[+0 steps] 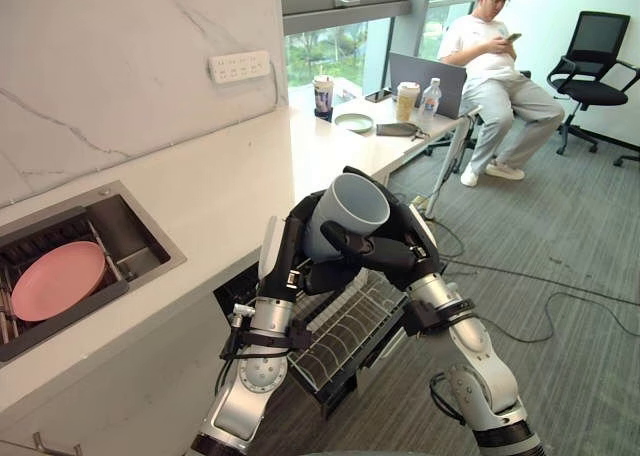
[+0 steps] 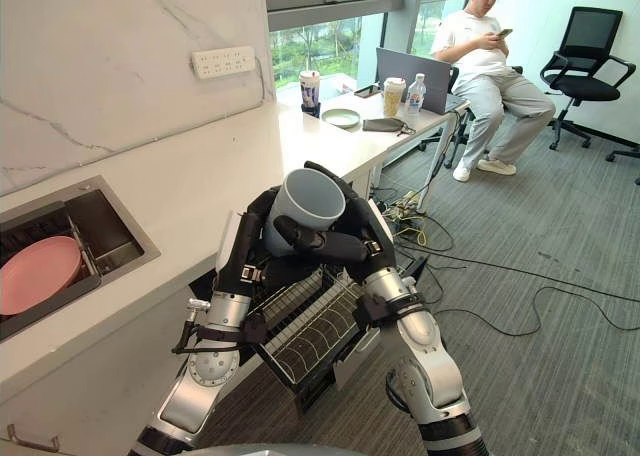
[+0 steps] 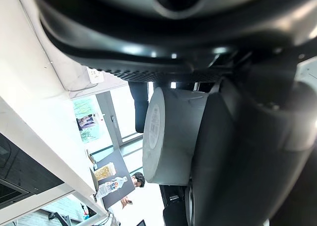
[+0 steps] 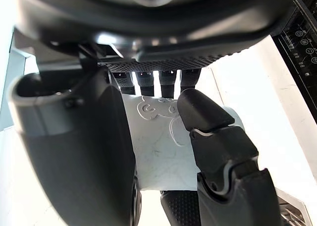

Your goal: Walk over to the sink, pick up the cup, carry it to the dishwasher, place the cup inside the dishwasher, then close the dishwasher door

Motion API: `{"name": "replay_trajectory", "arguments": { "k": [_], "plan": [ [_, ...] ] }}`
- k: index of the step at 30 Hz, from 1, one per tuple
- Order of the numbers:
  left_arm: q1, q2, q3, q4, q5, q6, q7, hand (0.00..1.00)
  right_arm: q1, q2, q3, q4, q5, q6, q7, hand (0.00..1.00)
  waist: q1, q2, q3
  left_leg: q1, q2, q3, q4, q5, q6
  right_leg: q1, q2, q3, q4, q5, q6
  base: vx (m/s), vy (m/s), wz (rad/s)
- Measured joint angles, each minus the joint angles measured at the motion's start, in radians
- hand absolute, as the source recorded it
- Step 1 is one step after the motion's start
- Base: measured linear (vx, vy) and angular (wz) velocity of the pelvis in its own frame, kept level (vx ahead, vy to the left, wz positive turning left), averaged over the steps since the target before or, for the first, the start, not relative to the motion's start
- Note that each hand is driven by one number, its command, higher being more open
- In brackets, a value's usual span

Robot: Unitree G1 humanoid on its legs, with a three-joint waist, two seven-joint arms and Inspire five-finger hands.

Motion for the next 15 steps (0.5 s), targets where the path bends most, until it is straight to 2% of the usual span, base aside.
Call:
{"name": "replay_trajectory", "arguments": {
  "k": [3,4,15],
  "plan": [
    [0.0,-0.001,0.0,-0.001,-0.004,0.007,0.001,0.0,0.0,0.004,0.008,0.0,-0.003,-0.003,-0.015,0.0,0.0,0.0,0.001,-0.001,0.0,0.001,0.0,0.0,0.0,-0.001,0.0,0.001,0.0,0.0,0.0,0.0,0.0,0.0],
    [0.0,-0.001,0.0,-0.002,-0.006,0.007,0.001,1.0,0.0,0.005,0.009,0.0,-0.005,-0.005,-0.017,0.0,0.0,0.0,0.001,-0.001,0.0,0.001,0.0,0.0,0.0,-0.002,0.0,0.001,0.0,0.0,0.0,0.0,0.0,0.0],
    [0.0,-0.032,-0.006,-0.012,-0.061,0.037,0.012,1.0,0.003,0.071,0.017,0.0,-0.021,-0.016,-0.077,0.0,-0.001,0.0,0.01,-0.002,0.001,0.004,0.0,0.0,0.0,-0.004,0.001,0.004,0.0,0.0,0.0,0.0,0.0,0.0]
  ]
}}
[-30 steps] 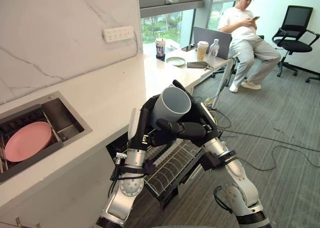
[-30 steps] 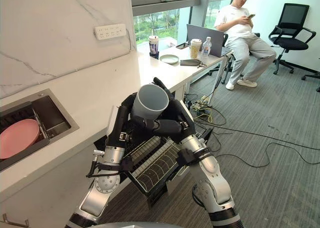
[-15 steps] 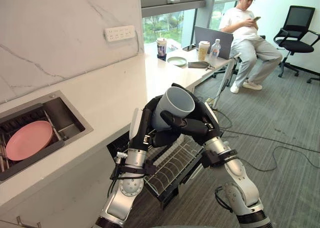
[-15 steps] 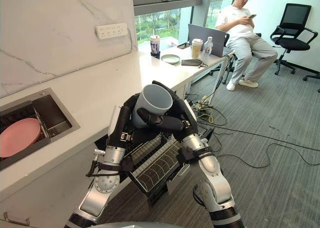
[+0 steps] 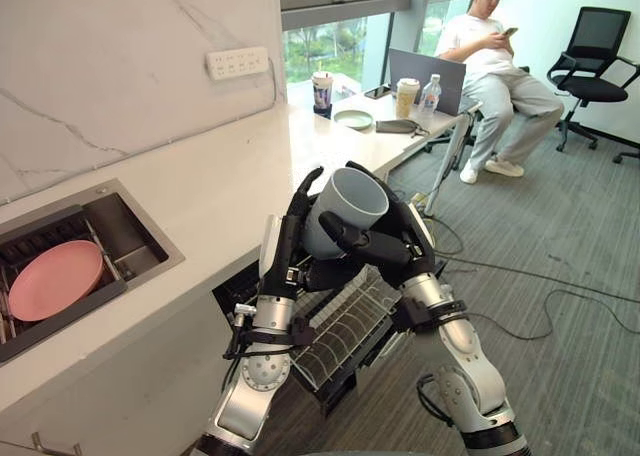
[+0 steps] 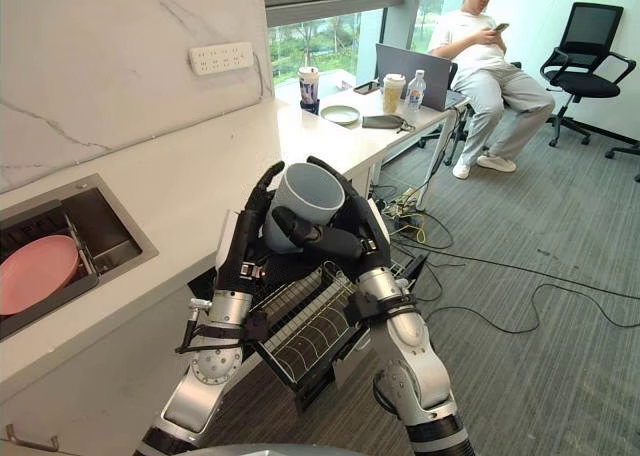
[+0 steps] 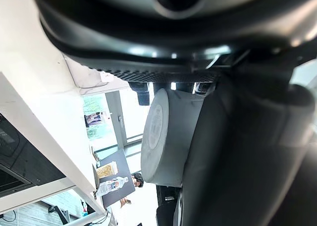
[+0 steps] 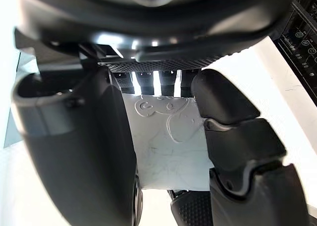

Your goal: Walk over to the sink, pick up the cup, carry it to the dishwasher, place the cup inside the dishwasher, then close the dishwasher door

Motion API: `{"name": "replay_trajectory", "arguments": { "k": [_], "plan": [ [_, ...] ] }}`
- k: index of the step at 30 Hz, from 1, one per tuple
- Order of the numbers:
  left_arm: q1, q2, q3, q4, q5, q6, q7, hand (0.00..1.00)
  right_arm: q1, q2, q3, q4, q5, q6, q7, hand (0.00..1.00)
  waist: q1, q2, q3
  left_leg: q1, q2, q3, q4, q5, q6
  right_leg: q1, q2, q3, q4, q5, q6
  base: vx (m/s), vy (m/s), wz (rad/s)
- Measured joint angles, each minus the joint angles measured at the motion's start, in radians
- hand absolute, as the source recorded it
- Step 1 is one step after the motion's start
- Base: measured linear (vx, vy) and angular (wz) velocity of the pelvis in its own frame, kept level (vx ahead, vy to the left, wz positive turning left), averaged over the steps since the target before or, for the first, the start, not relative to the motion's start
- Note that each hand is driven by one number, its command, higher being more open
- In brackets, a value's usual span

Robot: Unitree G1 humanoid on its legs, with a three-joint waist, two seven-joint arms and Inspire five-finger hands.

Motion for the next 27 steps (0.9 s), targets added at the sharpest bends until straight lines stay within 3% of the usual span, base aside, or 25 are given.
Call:
{"name": "replay_trajectory", "arguments": {
  "k": [5,12,19,25,27],
  "plan": [
    [0.014,-0.011,0.018,0.0,-0.024,0.012,0.04,1.0,0.008,0.028,-0.006,0.0,0.004,-0.007,-0.036,0.0,-0.001,0.002,0.009,0.0,0.0,0.0,0.0,0.0,0.0,0.0,0.0,0.0,0.0,0.0,0.0,0.0,0.0,0.0],
    [0.067,-0.031,0.165,0.002,-0.117,0.065,0.143,1.0,0.016,0.063,-0.1,0.0,0.083,-0.075,-0.083,0.0,-0.005,0.002,0.023,0.001,-0.002,-0.001,0.0,0.0,0.0,0.001,-0.002,-0.001,0.0,-0.001,0.001,0.0,0.0,0.0],
    [0.089,-0.054,0.194,0.003,-0.212,0.081,0.175,1.0,0.05,0.117,-0.124,0.0,0.154,-0.142,-0.149,0.0,-0.006,0.002,0.023,0.005,-0.003,-0.003,0.0,0.001,0.001,0.006,-0.004,-0.004,0.0,-0.001,0.001,0.0,0.0,0.0],
    [0.137,-0.061,0.201,0.004,-0.292,0.084,0.048,1.0,0.072,0.137,-0.199,0.0,0.219,-0.168,-0.161,0.0,-0.005,0.003,0.023,0.002,-0.005,-0.01,0.0,0.001,0.002,0.007,-0.006,-0.011,0.0,-0.001,0.002,0.0,0.0,0.02],
    [0.154,-0.059,0.199,0.004,-0.379,0.093,-0.064,1.0,0.087,0.138,-0.218,0.0,0.24,-0.17,-0.161,0.0,-0.005,0.003,0.023,0.0,-0.006,-0.015,0.0,0.002,0.003,0.008,-0.008,-0.015,0.0,-0.001,0.002,0.0,0.0,0.06]
  ]
}}
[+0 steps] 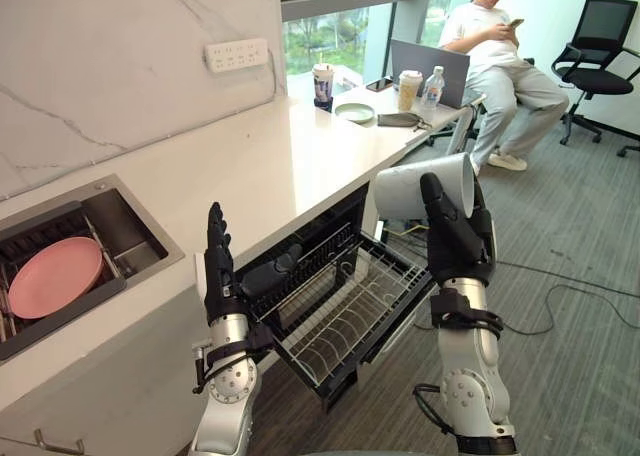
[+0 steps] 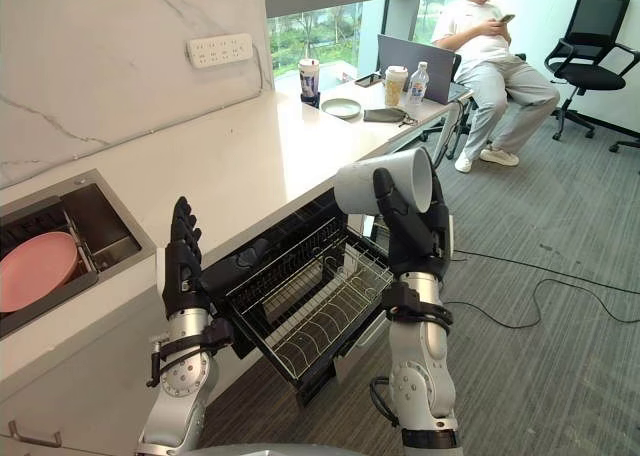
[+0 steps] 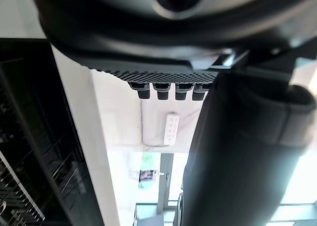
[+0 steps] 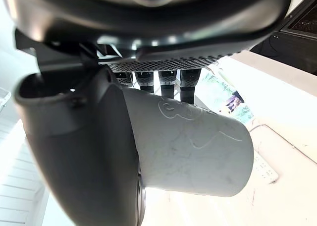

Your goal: Walk over to the sink, pick up the cup, carry it to the dishwasher, place the cup inside the dishwasher, then close the dishwasher door

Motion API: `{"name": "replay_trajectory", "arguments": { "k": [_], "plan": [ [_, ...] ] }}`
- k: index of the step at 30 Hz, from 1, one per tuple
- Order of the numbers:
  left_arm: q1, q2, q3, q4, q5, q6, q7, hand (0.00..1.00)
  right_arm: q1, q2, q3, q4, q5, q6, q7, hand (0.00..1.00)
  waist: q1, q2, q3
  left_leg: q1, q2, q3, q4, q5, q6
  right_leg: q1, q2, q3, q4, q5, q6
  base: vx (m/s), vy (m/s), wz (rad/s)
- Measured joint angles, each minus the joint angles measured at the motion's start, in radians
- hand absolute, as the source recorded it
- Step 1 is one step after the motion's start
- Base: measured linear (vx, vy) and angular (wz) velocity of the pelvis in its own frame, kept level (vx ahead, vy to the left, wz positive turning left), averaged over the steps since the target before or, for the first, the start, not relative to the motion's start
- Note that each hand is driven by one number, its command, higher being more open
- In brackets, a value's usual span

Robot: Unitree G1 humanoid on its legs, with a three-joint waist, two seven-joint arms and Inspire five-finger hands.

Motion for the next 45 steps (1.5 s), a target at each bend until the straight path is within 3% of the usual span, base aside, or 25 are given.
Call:
{"name": "replay_trajectory", "arguments": {
  "k": [3,6,9,11,13,16,18,21,27,29,37,45],
  "plan": [
    [0.07,0.027,-0.048,0.004,-0.19,0.036,-0.272,1.0,0.024,0.0,-0.038,0.0,0.001,0.0,-0.001,0.0,0.0,0.003,0.002,-0.003,-0.003,-0.004,0.0,0.0,0.001,0.0,-0.004,-0.004,0.0,-0.001,0.003,0.0,0.0,0.05],
    [0.113,0.058,-0.114,0.052,-0.279,0.084,-0.465,1.0,0.038,-0.002,-0.06,0.01,0.0,0.002,0.0,0.0,0.0,0.004,0.003,-0.005,-0.005,-0.006,0.0,-0.001,0.002,0.0,-0.006,-0.006,0.0,-0.002,0.005,0.0,0.0,0.01],
    [0.134,0.072,-0.164,0.103,-0.291,0.136,-0.526,1.0,0.038,-0.017,-0.077,0.049,-0.001,0.021,0.006,0.0,-0.003,0.005,0.003,-0.009,-0.006,-0.007,0.0,-0.002,0.002,-0.002,-0.007,-0.007,0.0,-0.002,0.005,0.0,0.0,0.0],
    [0.146,0.073,-0.159,0.113,-0.319,0.148,-0.504,1.0,0.038,-0.033,-0.078,0.079,-0.004,0.039,0.008,0.0,-0.006,0.005,0.003,-0.013,-0.006,-0.011,0.0,-0.002,0.003,-0.003,-0.007,-0.012,-0.001,-0.002,0.005,0.0,-0.008,0.08],
    [0.157,0.066,-0.13,0.113,-0.328,0.148,-0.427,1.0,0.039,-0.048,-0.083,0.118,-0.012,0.058,0.008,0.0,-0.006,0.006,0.004,-0.02,-0.006,-0.022,0.0,-0.001,0.002,-0.003,-0.007,-0.024,-0.004,-0.002,0.005,0.0,-0.011,0.18],
    [0.166,0.026,-0.003,0.117,-0.323,0.145,-0.296,1.0,0.042,-0.056,-0.103,0.165,-0.052,0.097,0.01,0.0,0.007,0.009,0.007,-0.036,-0.008,-0.048,0.0,0.007,0.005,-0.003,-0.007,-0.05,-0.005,-0.003,0.006,0.0,-0.012,0.26],
    [0.166,0.015,0.08,0.147,-0.26,0.118,-0.218,1.0,0.04,-0.073,-0.118,0.205,-0.084,0.118,0.02,0.0,0.022,0.009,0.009,-0.055,-0.013,-0.084,0.0,0.014,0.007,-0.002,-0.012,-0.086,-0.005,-0.006,0.011,0.0,-0.006,0.42],
    [0.188,0.027,0.115,0.165,-0.129,0.106,-0.143,1.0,0.018,-0.126,-0.125,0.279,-0.124,0.15,0.043,0.0,0.047,0.006,0.026,-0.073,-0.027,-0.124,0.0,0.019,0.011,-0.001,-0.023,-0.125,0.001,-0.011,0.017,-0.01,0.014,0.43],
    [0.203,0.026,0.127,0.199,-0.107,0.107,-0.135,1.0,-0.098,-0.198,-0.123,0.495,-0.189,0.218,0.062,0.0,0.092,0.002,0.067,-0.103,-0.055,-0.193,0.0,0.036,0.028,0.001,-0.05,-0.196,0.027,-0.019,0.032,-0.02,0.052,0.39],
    [0.195,0.03,0.135,0.236,-0.079,0.111,-0.148,1.0,-0.163,-0.23,-0.119,0.586,-0.218,0.241,0.064,0.0,0.121,-0.005,0.091,-0.115,-0.061,-0.213,0.0,0.041,0.035,0.0,-0.055,-0.211,0.029,-0.019,0.032,-0.03,0.049,0.27],
    [0.18,0.087,0.157,0.393,-0.053,0.15,-0.2,1.0,-0.407,-0.371,-0.074,0.875,-0.22,0.277,0.054,0.0,0.186,-0.035,0.185,-0.177,-0.064,-0.261,0.0,0.07,0.037,-0.024,-0.057,-0.281,0.043,-0.021,0.029,0.0,0.019,0.3],
    [0.139,0.127,0.197,0.393,-0.06,0.145,-0.226,1.0,-0.591,-0.42,-0.025,1.094,-0.225,0.313,0.137,0.0,0.245,-0.066,0.283,-0.21,-0.074,-0.342,0.001,0.097,0.036,-0.021,-0.057,-0.34,0.065,-0.029,0.024,-0.01,0.011,0.3]
  ]
}}
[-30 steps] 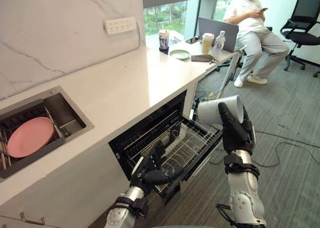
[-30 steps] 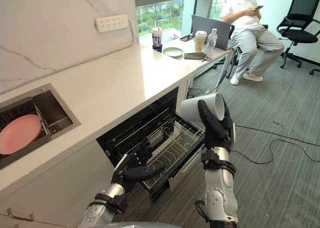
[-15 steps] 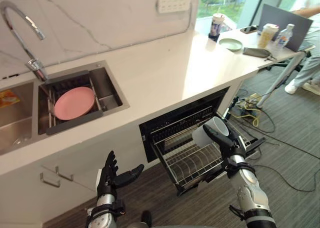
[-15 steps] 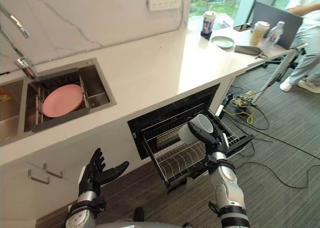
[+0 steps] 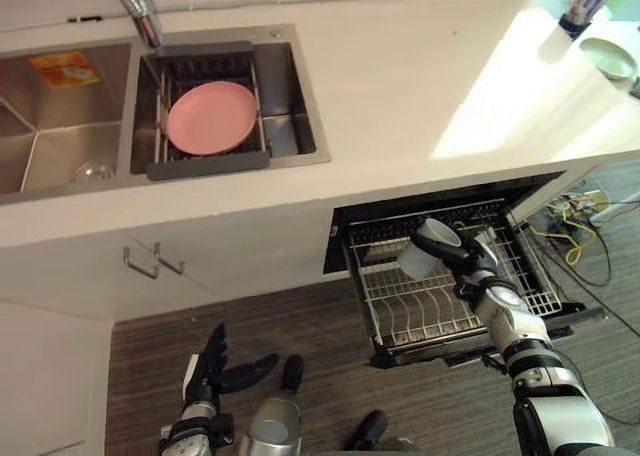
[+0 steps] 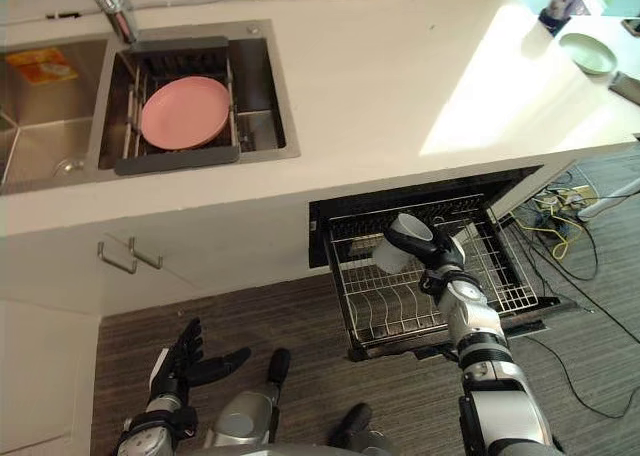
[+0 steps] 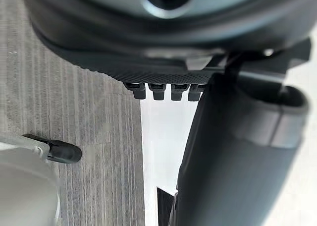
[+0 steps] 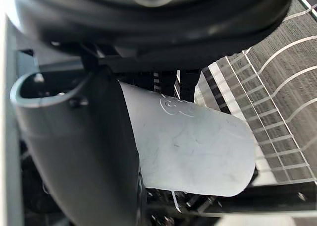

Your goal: Walk over to the sink, pick up the cup, carry it to the dishwasher, place the cup inside the dishwasher, then close the dishwasher door

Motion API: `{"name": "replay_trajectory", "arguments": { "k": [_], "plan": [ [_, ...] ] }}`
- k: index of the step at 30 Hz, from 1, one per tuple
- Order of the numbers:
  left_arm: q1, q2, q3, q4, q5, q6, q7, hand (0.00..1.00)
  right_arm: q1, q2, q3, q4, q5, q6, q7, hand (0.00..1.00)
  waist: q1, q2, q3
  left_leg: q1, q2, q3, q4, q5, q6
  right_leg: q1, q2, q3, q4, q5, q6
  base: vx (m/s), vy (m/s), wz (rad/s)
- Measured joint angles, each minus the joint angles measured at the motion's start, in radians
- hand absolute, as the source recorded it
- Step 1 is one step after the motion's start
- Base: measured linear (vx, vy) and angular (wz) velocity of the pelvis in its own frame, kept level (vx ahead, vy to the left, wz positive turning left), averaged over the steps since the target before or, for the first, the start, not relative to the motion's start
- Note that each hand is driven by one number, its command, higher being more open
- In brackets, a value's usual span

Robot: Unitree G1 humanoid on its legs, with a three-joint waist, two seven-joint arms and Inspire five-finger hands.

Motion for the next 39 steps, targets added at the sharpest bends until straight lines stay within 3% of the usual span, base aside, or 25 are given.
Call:
{"name": "replay_trajectory", "arguments": {
  "k": [8,15,16,23,31,34,37,39],
  "plan": [
    [-0.035,0.073,0.046,-0.003,-0.025,0.002,-0.033,1.0,-0.128,-0.026,0.011,0.101,-0.072,0.022,0.116,0.0,0.075,-0.043,0.096,-0.079,0.037,0.051,0.001,0.021,0.0,-0.069,0.015,-0.023,0.004,-0.002,-0.005,-0.06,-0.016,0.09],
    [-0.053,0.075,0.045,-0.029,-0.055,0.032,-0.035,1.0,-0.136,-0.016,0.033,0.102,-0.154,0.057,0.129,0.0,0.101,-0.059,0.126,-0.114,0.05,0.055,0.001,0.018,0.001,-0.102,0.016,-0.03,0.032,0.0,-0.008,0.02,-0.018,0.05],
    [-0.059,0.075,0.045,-0.029,-0.066,0.039,-0.036,1.0,-0.136,-0.01,0.034,0.106,-0.166,0.058,0.129,1.0,0.103,-0.065,0.13,-0.114,0.051,0.057,0.001,0.015,0.001,-0.103,0.016,-0.029,0.032,0.0,-0.009,0.05,-0.02,-0.02],
    [-0.072,0.074,0.045,-0.045,-0.07,0.072,-0.04,1.0,-0.136,0.031,0.071,0.12,-0.213,0.072,0.11,1.0,0.128,-0.069,0.132,-0.11,0.069,0.086,0.01,0.006,-0.005,-0.106,0.019,-0.026,0.052,0.001,-0.008,0.06,-0.019,-0.01],
    [-0.073,0.074,0.018,-0.047,-0.068,0.089,-0.037,1.0,-0.142,0.04,0.07,0.056,-0.256,0.054,0.087,1.0,0.122,-0.071,0.128,-0.08,0.074,0.108,0.032,-0.006,-0.022,-0.08,0.019,-0.013,0.061,0.001,-0.008,0.04,0.0,-0.02],
    [-0.065,0.075,-0.027,-0.047,-0.069,0.117,-0.04,1.0,-0.069,0.029,0.084,-0.069,-0.255,0.038,0.104,1.0,0.102,-0.078,0.102,-0.043,0.073,0.117,0.024,-0.014,-0.03,-0.049,0.019,0.021,0.051,0.001,-0.008,-0.03,0.01,-0.09],
    [-0.033,0.074,-0.046,-0.039,-0.069,0.142,-0.041,1.0,0.049,0.013,0.117,-0.203,-0.254,0.033,0.109,1.0,0.085,-0.106,0.035,-0.015,0.072,0.161,0.004,-0.021,-0.024,-0.046,0.018,0.073,0.035,0.001,-0.008,-0.02,0.008,-0.34],
    [-0.018,0.074,-0.047,-0.013,-0.069,0.149,-0.04,1.0,0.154,0.012,0.115,-0.304,-0.247,0.032,0.101,1.0,0.041,-0.109,0.0,0.003,0.07,0.169,0.0,-0.029,-0.013,-0.032,0.017,0.096,0.031,0.001,-0.008,-0.01,0.004,-0.2]
  ]
}}
